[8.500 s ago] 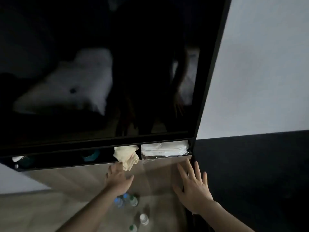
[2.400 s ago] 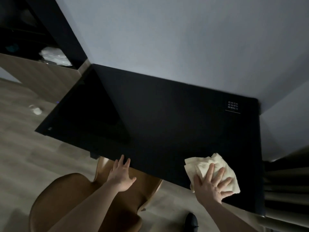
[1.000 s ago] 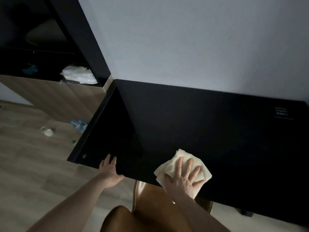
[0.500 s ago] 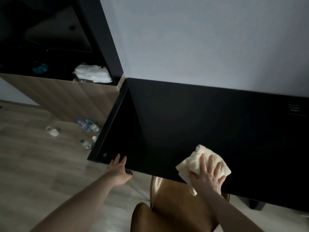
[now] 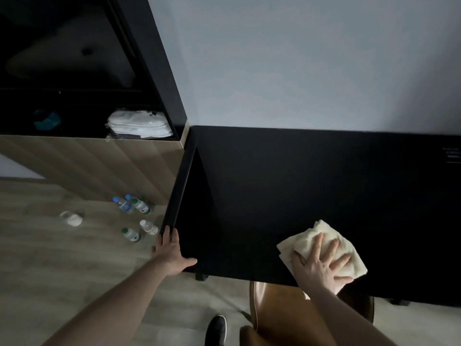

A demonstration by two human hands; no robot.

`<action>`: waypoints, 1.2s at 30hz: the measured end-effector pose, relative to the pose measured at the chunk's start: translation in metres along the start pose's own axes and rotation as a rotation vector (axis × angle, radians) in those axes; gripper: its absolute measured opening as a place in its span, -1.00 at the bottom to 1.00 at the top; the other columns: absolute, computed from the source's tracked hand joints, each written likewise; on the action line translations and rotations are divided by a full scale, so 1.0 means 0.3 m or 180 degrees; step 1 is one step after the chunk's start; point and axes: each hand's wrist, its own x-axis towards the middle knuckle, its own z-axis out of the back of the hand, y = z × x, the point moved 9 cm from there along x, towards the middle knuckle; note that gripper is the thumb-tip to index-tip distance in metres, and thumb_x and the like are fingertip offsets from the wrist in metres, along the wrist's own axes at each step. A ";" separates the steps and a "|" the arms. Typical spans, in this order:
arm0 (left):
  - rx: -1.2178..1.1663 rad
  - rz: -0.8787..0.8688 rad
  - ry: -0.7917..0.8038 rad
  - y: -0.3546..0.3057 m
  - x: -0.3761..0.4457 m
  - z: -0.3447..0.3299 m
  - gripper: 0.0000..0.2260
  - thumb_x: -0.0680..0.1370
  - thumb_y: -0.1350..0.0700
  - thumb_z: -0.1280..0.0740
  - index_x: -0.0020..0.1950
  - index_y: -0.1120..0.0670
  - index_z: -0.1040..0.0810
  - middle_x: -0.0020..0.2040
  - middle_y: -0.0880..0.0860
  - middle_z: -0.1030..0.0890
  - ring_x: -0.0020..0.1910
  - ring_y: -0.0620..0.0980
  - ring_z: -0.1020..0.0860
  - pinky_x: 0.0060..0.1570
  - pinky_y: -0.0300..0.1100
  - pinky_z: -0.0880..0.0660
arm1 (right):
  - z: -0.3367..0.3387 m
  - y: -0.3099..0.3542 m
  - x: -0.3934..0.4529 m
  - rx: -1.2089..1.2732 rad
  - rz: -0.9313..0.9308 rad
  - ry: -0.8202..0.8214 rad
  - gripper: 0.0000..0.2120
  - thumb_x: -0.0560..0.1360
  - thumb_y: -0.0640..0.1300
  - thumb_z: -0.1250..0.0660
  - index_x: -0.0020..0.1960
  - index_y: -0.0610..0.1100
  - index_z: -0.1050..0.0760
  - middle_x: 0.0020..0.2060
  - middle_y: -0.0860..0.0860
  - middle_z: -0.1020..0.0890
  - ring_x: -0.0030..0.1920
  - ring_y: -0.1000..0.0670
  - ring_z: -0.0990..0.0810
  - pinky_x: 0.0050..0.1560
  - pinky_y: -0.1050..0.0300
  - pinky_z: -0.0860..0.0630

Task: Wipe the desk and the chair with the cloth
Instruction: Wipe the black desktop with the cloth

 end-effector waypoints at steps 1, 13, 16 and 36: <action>0.0010 -0.0058 0.0051 0.011 0.025 0.007 0.18 0.49 -0.37 -0.45 0.71 0.10 0.31 0.70 0.10 0.35 0.69 0.26 0.20 0.65 0.22 -0.03 | -0.027 0.049 -0.020 -0.0048 -0.0010 -0.0001 -0.12 0.60 0.45 0.03 0.62 0.17 0.52 0.65 -0.07 0.41 0.63 -0.38 0.38 0.52 -0.63 0.04; -0.0839 -0.0797 0.0514 0.143 0.156 -0.029 0.58 0.13 -0.42 -0.65 0.48 -0.15 0.69 0.46 -0.18 0.71 0.68 0.27 0.25 0.63 0.23 -0.08 | -0.394 0.913 -0.312 -0.0577 0.1449 0.0489 -0.09 0.61 0.35 -0.05 0.59 0.19 0.59 0.56 -0.08 0.60 0.52 -0.37 0.62 0.48 -0.64 0.31; -0.0797 -0.0941 0.0597 0.146 0.183 -0.014 0.62 0.05 -0.48 -0.64 0.45 -0.16 0.72 0.44 -0.16 0.73 0.69 0.26 0.24 0.64 0.20 -0.10 | -0.437 1.027 -0.340 -0.0525 0.1778 0.0555 -0.09 0.60 0.34 -0.08 0.62 0.21 0.53 0.56 -0.03 0.61 0.48 -0.31 0.70 0.45 -0.62 0.43; 0.0510 -0.1284 -0.0207 -0.148 0.047 -0.052 0.17 0.47 -0.55 -0.24 0.68 0.06 0.40 0.61 0.06 0.56 0.63 0.22 0.43 0.63 0.23 0.23 | -0.256 0.554 -0.180 -0.0531 0.1606 0.0065 -0.14 0.59 0.41 -0.03 0.63 0.28 0.50 0.63 0.08 0.50 0.59 -0.18 0.58 0.58 -0.50 0.31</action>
